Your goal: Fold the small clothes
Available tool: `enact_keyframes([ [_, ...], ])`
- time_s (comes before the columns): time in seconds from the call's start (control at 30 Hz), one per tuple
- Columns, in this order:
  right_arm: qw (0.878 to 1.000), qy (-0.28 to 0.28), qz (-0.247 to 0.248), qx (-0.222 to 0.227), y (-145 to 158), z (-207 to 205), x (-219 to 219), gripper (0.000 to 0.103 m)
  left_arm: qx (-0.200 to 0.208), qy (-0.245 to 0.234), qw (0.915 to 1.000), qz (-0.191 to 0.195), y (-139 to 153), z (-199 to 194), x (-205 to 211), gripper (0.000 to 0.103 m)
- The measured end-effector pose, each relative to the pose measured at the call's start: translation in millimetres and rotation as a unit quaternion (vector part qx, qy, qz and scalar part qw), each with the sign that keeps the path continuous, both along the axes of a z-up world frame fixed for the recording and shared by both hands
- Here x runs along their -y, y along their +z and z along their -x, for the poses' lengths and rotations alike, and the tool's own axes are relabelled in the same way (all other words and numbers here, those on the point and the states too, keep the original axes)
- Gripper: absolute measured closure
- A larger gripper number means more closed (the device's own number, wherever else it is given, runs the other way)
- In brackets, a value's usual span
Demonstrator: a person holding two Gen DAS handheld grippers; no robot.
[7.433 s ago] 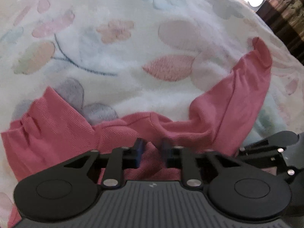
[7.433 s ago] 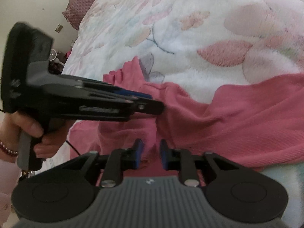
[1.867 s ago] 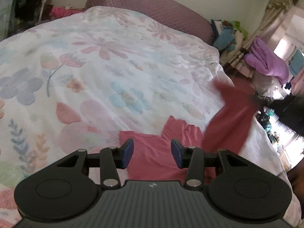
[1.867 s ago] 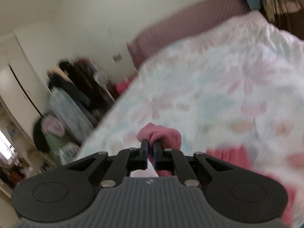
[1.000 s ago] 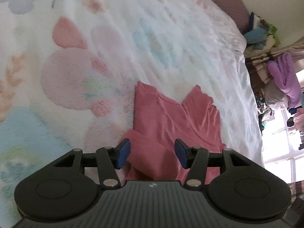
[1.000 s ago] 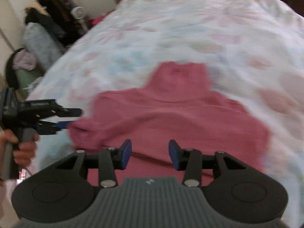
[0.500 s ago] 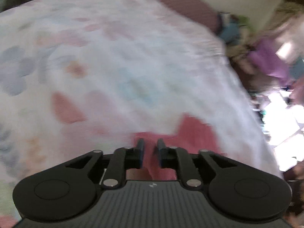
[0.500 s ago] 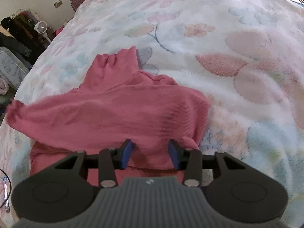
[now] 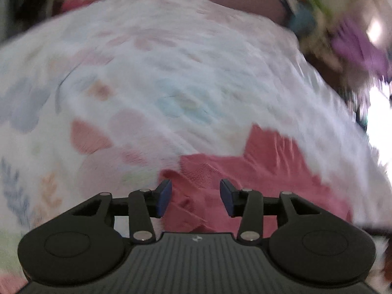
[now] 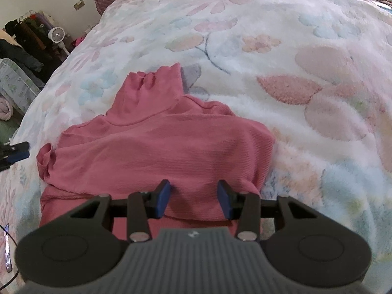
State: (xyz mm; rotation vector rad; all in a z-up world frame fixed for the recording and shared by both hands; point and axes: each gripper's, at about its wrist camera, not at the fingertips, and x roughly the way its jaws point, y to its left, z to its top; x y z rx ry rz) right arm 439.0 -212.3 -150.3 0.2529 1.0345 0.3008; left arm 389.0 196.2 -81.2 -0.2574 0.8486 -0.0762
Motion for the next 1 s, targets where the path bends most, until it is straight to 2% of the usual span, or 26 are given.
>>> enact_keyframes([
  [0.1,1.0,0.001,0.002,-0.003,2,2,0,0.063,-0.023,-0.036,0.999,-0.014,-12,-3,20,0.048],
  [0.2,1.0,-0.003,0.001,-0.007,1,4,2,0.063,-0.043,-0.041,0.9961,-0.065,-25,0,27,0.049],
  [0.27,1.0,-0.006,-0.002,-0.006,1,5,4,0.063,-0.057,-0.014,0.9919,-0.113,-30,4,18,0.059],
  [0.3,1.0,-0.007,-0.002,-0.004,1,5,5,0.063,-0.064,0.003,0.99,-0.126,-32,7,10,0.061],
  [0.4,1.0,-0.007,-0.004,-0.002,2,6,6,0.063,-0.073,0.049,0.9867,-0.137,-30,19,-21,0.063],
  [0.43,1.0,-0.007,-0.005,-0.002,2,6,6,0.063,-0.075,0.064,0.9866,-0.13,-28,23,-33,0.063],
  [0.53,1.0,-0.007,-0.006,0.002,3,6,7,0.063,-0.07,0.097,0.9906,-0.065,-20,35,-63,0.063],
  [0.6,1.0,-0.009,-0.008,0.007,6,7,8,0.063,-0.052,0.107,0.9928,0.003,-14,41,-77,0.061],
  [0.67,1.0,-0.012,-0.01,0.016,10,8,10,0.063,-0.044,0.111,0.9901,0.074,-13,39,-83,0.048],
  [0.7,1.0,-0.016,-0.01,0.022,13,8,11,0.063,-0.043,0.11,0.9877,0.102,-15,35,-83,0.046],
  [0.83,0.999,-0.028,0.009,0.034,18,6,15,0.064,-0.062,0.11,0.9848,0.119,-34,16,-68,0.046],
  [0.9,0.999,-0.033,0.016,0.038,20,5,18,0.065,-0.062,0.111,0.9824,0.137,-43,12,-60,0.055],
  [0.93,0.999,-0.034,0.017,0.039,21,6,20,0.065,-0.056,0.111,0.9815,0.145,-46,10,-56,0.071],
  [0.97,0.998,-0.035,0.018,0.041,22,6,23,0.065,-0.046,0.109,0.9818,0.148,-47,10,-53,0.1],
  [1.0,0.998,-0.035,0.019,0.042,22,7,25,0.065,-0.038,0.106,0.9828,0.147,-44,10,-50,0.1],
])
